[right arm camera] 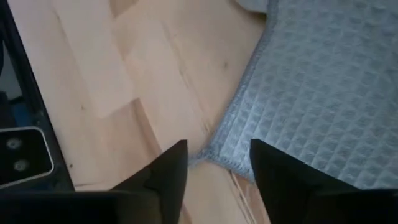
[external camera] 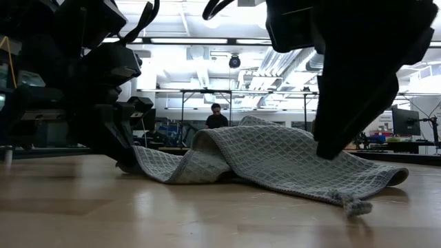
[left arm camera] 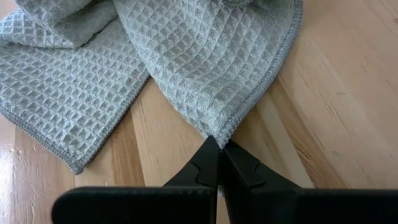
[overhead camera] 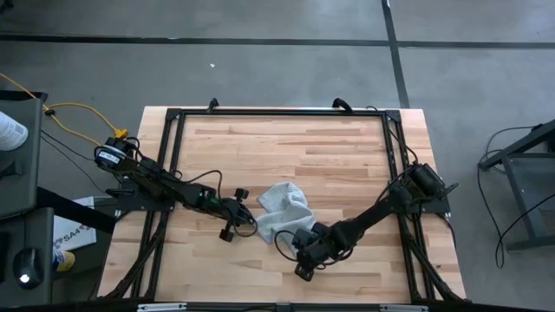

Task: Fold microfiber towels
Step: Fold the gray towel

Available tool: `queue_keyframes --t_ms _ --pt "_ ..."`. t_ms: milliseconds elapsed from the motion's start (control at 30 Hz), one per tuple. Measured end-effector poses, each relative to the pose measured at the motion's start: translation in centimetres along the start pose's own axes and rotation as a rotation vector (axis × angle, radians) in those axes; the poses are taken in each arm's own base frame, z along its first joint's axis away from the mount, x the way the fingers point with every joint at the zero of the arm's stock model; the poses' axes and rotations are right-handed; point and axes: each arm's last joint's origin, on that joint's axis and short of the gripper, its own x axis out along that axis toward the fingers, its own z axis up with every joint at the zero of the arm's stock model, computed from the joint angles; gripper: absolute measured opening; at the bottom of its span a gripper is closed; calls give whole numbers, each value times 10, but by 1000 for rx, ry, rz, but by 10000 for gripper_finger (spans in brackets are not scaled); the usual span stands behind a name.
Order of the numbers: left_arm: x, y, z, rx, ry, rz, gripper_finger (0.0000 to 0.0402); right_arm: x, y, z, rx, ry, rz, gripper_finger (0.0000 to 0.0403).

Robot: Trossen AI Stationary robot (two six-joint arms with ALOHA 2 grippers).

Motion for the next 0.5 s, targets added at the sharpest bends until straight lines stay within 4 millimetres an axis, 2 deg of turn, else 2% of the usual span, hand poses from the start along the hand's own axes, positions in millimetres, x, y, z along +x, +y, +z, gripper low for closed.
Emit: queue_keyframes --t_ms 167,333,500 --pt "0 0 0 -1 -1 -6 1 9 -3 -1 16 9 -22 196" --pt "0 -1 0 -6 -2 -26 1 21 -4 -5 36 46 -19 192" --pt "0 -1 0 -8 -1 -26 1 21 -3 -5 79 57 -6 182"
